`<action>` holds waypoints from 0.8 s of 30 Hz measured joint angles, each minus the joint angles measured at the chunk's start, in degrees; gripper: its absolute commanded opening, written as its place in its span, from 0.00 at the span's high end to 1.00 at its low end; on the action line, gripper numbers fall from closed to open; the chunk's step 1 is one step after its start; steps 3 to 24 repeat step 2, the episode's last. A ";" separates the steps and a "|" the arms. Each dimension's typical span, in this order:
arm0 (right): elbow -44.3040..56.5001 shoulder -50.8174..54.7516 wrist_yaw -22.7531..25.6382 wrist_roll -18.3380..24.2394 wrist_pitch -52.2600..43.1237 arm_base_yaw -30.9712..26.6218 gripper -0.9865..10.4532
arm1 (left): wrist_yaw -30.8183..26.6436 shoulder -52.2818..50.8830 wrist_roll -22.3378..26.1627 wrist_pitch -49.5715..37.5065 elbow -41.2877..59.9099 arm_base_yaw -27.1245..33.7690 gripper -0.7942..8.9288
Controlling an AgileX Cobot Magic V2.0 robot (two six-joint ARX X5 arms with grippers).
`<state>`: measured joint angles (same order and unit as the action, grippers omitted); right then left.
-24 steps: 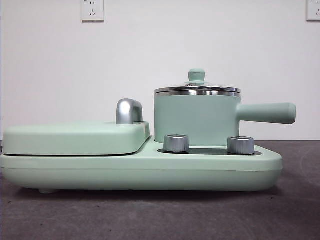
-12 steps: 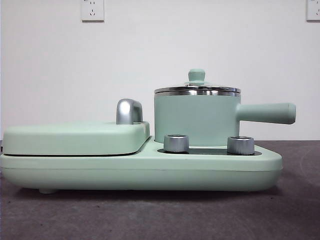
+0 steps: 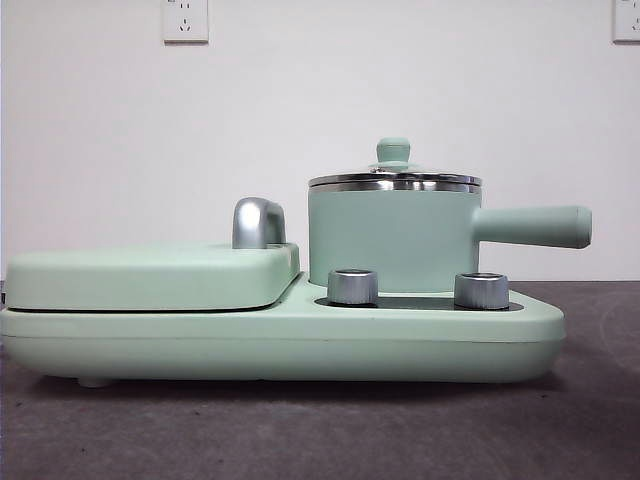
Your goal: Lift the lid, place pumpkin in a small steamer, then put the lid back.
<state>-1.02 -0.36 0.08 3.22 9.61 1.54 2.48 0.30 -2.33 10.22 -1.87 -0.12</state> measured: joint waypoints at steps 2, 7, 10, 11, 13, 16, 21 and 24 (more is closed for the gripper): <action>0.00 0.00 0.00 -0.02 0.00 0.00 0.88 | 0.00 0.00 0.00 -0.02 0.00 0.00 0.91; 0.00 0.00 0.00 -0.02 0.00 0.00 0.88 | 0.00 0.00 0.00 -0.02 0.00 0.00 0.91; 0.00 0.00 0.00 -0.02 0.00 0.00 0.88 | 0.00 0.00 0.00 -0.02 0.00 0.00 0.91; 0.00 0.00 0.00 -0.02 0.00 0.00 0.88 | 0.00 0.00 0.00 -0.02 0.00 0.00 0.91; 0.00 0.00 0.00 -0.02 0.00 0.00 0.88 | 0.00 0.00 0.00 -0.02 0.00 0.00 0.91; 0.00 0.00 0.00 -0.02 0.00 0.00 0.88 | 0.00 0.00 0.00 -0.02 0.00 0.00 0.91; 0.00 0.00 0.00 -0.02 0.00 0.00 0.88 | 0.00 0.00 0.00 -0.02 0.00 0.00 0.91; 0.00 0.00 0.00 -0.02 0.00 0.00 0.88 | 0.00 0.00 0.00 -0.02 0.00 0.00 0.91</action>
